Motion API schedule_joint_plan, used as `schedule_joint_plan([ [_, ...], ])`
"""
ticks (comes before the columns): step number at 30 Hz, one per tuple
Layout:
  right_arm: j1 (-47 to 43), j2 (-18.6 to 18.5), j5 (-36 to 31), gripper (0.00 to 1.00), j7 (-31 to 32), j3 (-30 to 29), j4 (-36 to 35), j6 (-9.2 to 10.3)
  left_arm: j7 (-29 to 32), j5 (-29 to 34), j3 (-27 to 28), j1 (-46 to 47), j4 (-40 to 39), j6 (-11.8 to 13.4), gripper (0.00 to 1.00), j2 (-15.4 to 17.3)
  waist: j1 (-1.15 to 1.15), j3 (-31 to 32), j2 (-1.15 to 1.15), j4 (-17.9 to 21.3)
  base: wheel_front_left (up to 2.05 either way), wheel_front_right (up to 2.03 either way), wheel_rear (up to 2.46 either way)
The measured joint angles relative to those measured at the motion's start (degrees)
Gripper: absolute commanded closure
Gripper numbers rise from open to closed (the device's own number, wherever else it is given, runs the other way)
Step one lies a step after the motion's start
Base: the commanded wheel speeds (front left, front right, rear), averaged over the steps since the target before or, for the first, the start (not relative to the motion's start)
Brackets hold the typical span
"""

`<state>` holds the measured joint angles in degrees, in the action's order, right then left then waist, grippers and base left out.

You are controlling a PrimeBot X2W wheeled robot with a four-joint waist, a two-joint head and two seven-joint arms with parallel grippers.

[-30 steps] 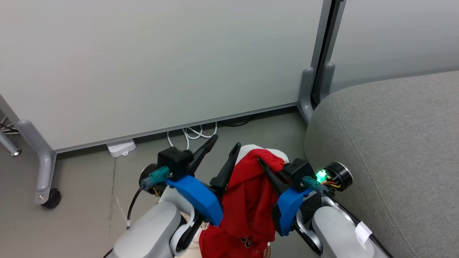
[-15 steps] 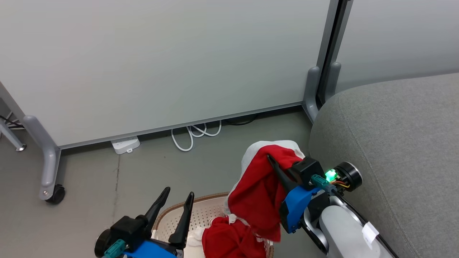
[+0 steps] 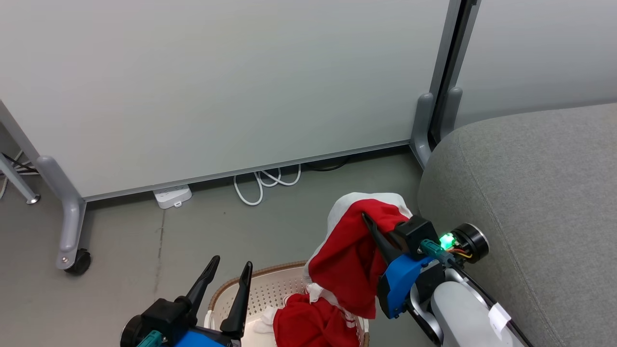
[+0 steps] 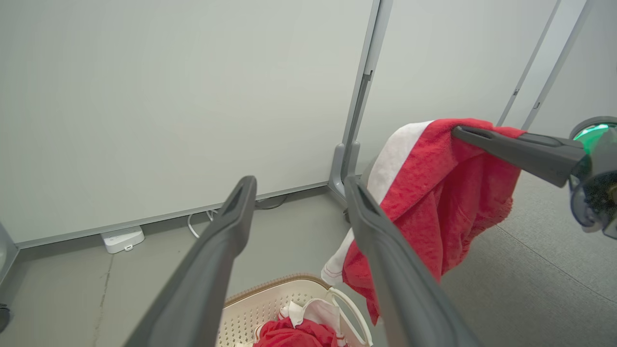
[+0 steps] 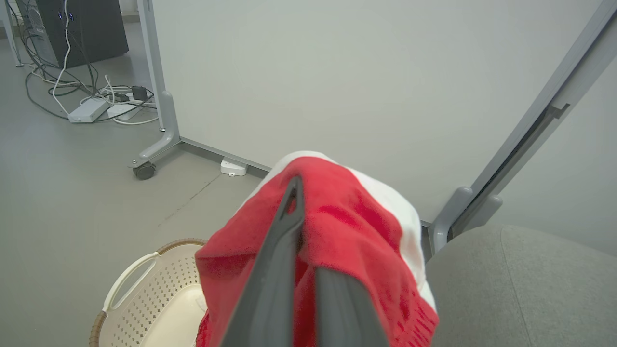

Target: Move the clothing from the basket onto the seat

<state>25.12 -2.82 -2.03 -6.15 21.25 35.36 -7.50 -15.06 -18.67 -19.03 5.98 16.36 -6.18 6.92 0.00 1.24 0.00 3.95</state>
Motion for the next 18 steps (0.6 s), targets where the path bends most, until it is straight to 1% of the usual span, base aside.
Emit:
schedule_joint_plan([
  [5,0.0,0.0,0.5,1.00,0.1,0.6,0.1,0.00,0.0,1.2,1.1,0.0,0.6,-0.5,0.00,-0.6,0.00,0.2,0.00,1.1,0.00,0.00,0.00],
  [10,0.1,0.0,0.6,1.00,0.1,-0.1,0.0,0.00,0.0,1.8,1.7,0.0,0.9,-0.9,0.00,-1.3,0.00,0.1,0.00,3.2,0.00,0.00,0.00],
  [13,0.1,0.0,0.7,1.00,0.1,-0.4,-0.1,-0.01,0.0,2.2,2.4,0.0,0.6,-1.0,0.00,-1.7,0.00,-0.1,0.00,5.0,0.00,0.00,0.00],
  [18,0.4,0.0,0.5,1.00,0.1,-0.2,-0.3,0.00,0.0,3.3,2.4,0.1,0.3,-1.0,0.00,-2.1,0.00,-0.9,0.00,9.1,0.00,0.00,0.00],
])
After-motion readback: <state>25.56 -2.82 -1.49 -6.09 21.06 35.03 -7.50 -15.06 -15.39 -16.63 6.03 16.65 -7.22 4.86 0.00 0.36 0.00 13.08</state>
